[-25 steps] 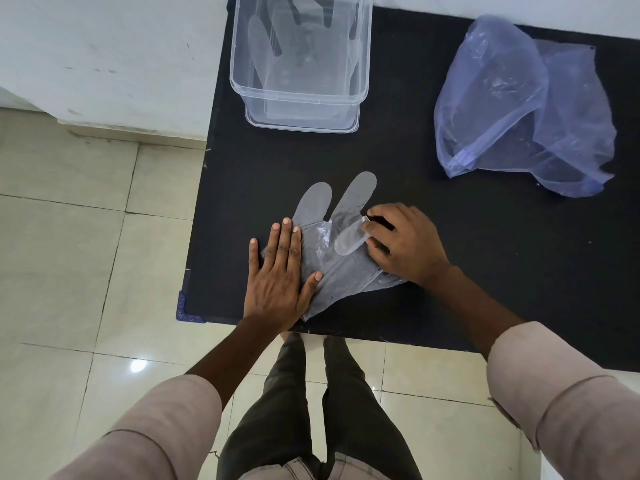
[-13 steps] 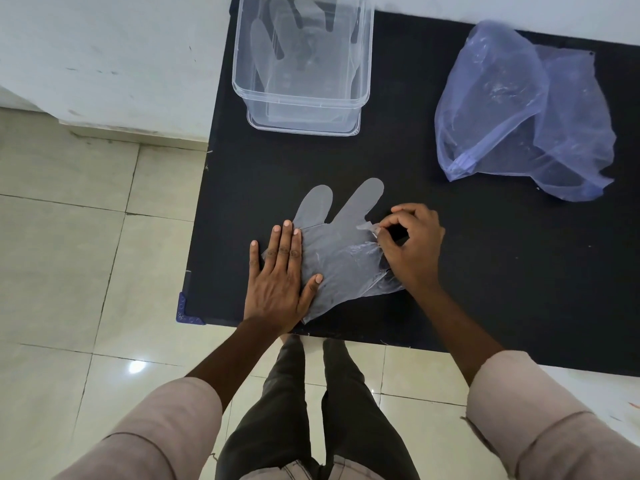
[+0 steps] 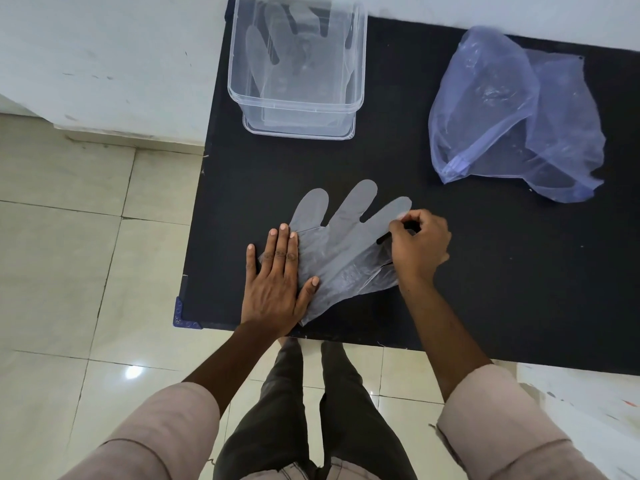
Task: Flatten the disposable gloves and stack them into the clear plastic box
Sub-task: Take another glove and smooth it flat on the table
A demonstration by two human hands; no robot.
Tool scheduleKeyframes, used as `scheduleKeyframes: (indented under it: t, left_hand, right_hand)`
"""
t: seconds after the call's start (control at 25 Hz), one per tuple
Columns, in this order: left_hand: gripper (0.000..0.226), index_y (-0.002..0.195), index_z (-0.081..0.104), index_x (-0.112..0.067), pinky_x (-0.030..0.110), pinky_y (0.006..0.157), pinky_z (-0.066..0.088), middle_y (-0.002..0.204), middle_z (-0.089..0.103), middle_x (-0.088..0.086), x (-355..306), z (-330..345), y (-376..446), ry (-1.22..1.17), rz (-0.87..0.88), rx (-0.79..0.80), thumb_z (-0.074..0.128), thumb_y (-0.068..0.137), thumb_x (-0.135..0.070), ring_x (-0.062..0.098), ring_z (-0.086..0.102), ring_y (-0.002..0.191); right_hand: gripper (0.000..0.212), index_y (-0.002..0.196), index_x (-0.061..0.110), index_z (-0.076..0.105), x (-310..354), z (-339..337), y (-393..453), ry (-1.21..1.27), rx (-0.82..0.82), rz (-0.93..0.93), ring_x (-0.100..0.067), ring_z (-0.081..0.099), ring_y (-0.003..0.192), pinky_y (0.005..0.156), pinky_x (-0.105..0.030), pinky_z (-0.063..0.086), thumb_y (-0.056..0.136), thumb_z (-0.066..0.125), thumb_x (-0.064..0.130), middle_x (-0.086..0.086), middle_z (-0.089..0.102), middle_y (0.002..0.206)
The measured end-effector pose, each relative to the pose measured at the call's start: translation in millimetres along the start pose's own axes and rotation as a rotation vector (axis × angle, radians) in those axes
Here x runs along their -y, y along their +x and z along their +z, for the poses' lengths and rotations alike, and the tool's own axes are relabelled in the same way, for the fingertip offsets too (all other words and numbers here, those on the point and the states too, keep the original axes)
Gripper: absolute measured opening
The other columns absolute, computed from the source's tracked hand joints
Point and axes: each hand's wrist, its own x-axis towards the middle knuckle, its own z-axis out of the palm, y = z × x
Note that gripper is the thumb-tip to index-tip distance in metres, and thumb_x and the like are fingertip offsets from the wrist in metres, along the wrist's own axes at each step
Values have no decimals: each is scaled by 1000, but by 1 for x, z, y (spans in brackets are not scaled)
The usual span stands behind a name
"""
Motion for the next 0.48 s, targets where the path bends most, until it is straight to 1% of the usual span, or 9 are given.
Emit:
scheduleKeyframes:
  t: [0.04,0.08,0.12,0.16,0.2,0.28,0.32,0.4,0.48]
  left_hand:
    - [82,155,3,-13,51,121,0,164,3,7,0,1,0,-5,-3,2,11,94,-67,25,-1,151]
    - [82,155,3,-13,51,121,0,164,3,7,1,2,0,-11,-4,3,11,94,-67,24,-2,151]
    - [82,155,2,-13,51,121,-1,164,2,7,1,2,-1,-21,-3,0,12,94,-67,24,-2,151]
    - [82,155,2,-13,51,121,-1,164,2,7,1,2,-1,-37,2,-7,12,94,-67,24,-2,151]
    - [81,155,3,-14,51,121,-1,164,3,7,1,1,0,-61,7,-20,13,94,-66,24,-2,151]
    - [79,155,5,-15,50,121,-1,164,3,7,1,-3,-1,-143,-17,-67,16,94,-64,24,0,151]
    - [77,155,9,-15,49,121,0,164,6,7,2,-6,-1,-195,-56,-107,19,94,-62,24,2,151]
    - [69,151,26,-14,49,121,8,161,23,10,5,-15,-2,-302,-176,-193,28,95,-56,29,18,149]
    - [54,136,48,-14,52,112,30,145,47,14,14,-26,-5,-405,-281,-260,41,95,-48,34,43,133]
  right_hand:
    - [18,91,22,64,2,-2,0,42,-36,55,-20,55,105,94,-48,39,74,68,18,2,58,108]
    - [25,99,21,63,2,-4,-2,57,-74,62,-20,54,106,95,-50,39,75,67,18,1,57,109]
    - [29,105,20,62,0,-7,-5,18,-107,-5,-22,53,107,95,-47,37,77,66,20,-2,57,112]
    - [30,108,19,61,-4,-8,-9,-77,-114,-133,-23,52,109,93,-43,34,79,64,23,-5,57,115]
    - [30,111,20,61,-8,-8,-14,-211,-86,-286,-25,51,113,92,-42,32,81,62,26,-7,57,120]
    - [34,120,22,59,-20,-7,-19,-487,44,-508,-30,44,127,96,-47,30,88,56,34,-11,52,135]
    - [38,126,23,56,-24,-7,-19,-586,108,-553,-32,38,134,100,-51,29,91,53,38,-13,46,142]
    - [45,134,24,50,-31,-7,-19,-680,184,-552,-34,27,141,104,-55,26,94,46,45,-13,36,152]
    - [48,137,24,47,-32,-10,-21,-617,169,-489,-34,26,142,105,-56,26,95,43,48,-13,34,153]
